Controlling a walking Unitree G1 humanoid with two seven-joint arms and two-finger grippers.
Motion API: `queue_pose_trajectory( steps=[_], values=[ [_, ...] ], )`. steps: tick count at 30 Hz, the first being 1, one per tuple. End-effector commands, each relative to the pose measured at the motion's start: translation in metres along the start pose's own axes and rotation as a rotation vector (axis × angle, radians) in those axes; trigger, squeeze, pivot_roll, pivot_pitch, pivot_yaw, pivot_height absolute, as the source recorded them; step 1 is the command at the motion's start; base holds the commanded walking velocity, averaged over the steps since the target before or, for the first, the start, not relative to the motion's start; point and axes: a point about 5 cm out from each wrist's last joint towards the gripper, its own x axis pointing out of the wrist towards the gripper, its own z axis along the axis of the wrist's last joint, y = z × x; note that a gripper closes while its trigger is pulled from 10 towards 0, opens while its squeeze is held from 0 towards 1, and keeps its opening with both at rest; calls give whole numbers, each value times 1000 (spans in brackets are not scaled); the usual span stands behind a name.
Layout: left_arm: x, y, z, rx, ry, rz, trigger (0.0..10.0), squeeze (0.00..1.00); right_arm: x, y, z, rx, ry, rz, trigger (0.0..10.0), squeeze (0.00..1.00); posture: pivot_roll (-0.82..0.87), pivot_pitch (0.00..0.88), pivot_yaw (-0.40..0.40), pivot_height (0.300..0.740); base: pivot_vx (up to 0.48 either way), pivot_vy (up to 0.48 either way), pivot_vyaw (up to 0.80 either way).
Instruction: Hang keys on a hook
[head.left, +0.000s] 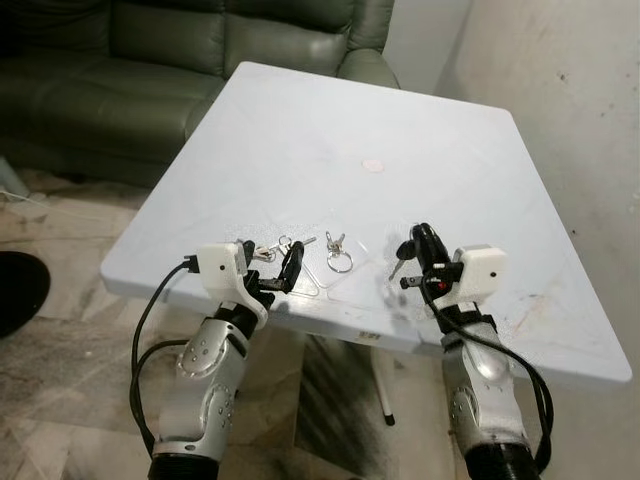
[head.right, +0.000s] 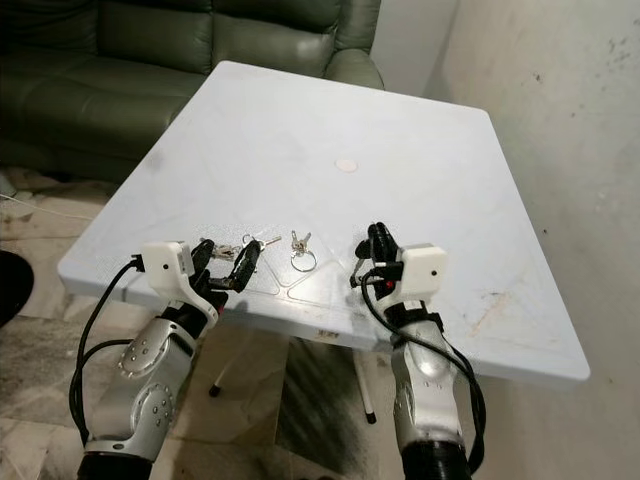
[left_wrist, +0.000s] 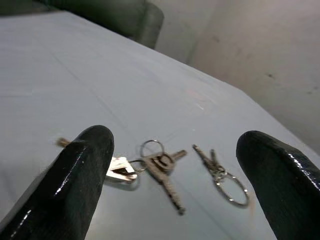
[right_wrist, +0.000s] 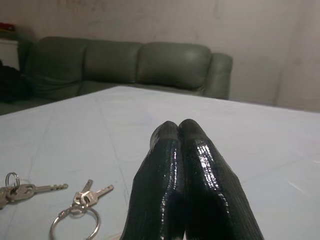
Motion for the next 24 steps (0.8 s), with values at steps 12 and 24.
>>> queue_pose_trajectory(
  steps=[12, 24],
  values=[
    [2, 6, 9, 26, -54, 51, 10000, 0, -8, -11, 14, -85, 41, -138, 10000, 0, 33, 41, -109, 740, 0, 0, 0],
    [12, 31, 25, 55, -71, 128, 10000, 0, -7, -32, 18, -129, 66, -223, 10000, 0, 38, 0, -90, 740, 0, 0, 0]
  ],
)
